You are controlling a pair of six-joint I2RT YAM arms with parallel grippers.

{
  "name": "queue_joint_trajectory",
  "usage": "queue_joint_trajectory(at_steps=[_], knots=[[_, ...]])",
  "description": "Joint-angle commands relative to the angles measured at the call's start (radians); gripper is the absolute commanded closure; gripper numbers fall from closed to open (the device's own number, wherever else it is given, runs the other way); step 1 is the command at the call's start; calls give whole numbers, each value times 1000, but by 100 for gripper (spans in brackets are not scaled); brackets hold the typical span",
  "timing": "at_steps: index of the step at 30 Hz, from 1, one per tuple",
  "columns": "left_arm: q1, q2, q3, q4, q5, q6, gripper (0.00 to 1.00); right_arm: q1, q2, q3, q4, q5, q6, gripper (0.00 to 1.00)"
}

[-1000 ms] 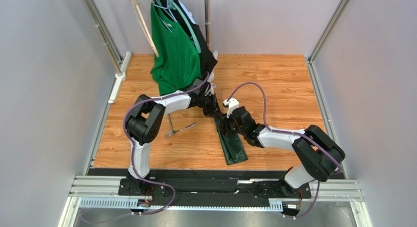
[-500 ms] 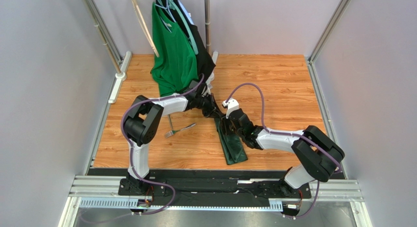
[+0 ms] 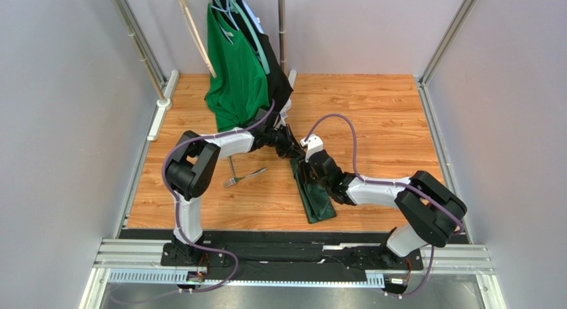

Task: Fold the napkin into a case and place the utensils inside
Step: Stuff the top corner of the square-folded napkin into the folded napkin.

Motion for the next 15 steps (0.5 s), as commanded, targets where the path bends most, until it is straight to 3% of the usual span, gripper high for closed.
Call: queue_joint_trajectory(at_steps=[1,8,15], knots=[[10,-53,-14,39,25,-20,100,10,-15,-2,42,54,-4,59],[16,-47,-25,44,31,-9,100,10,-45,-15,41,72,1,71],[49,-58,-55,27,22,30,100,8,-58,-30,41,90,14,91]])
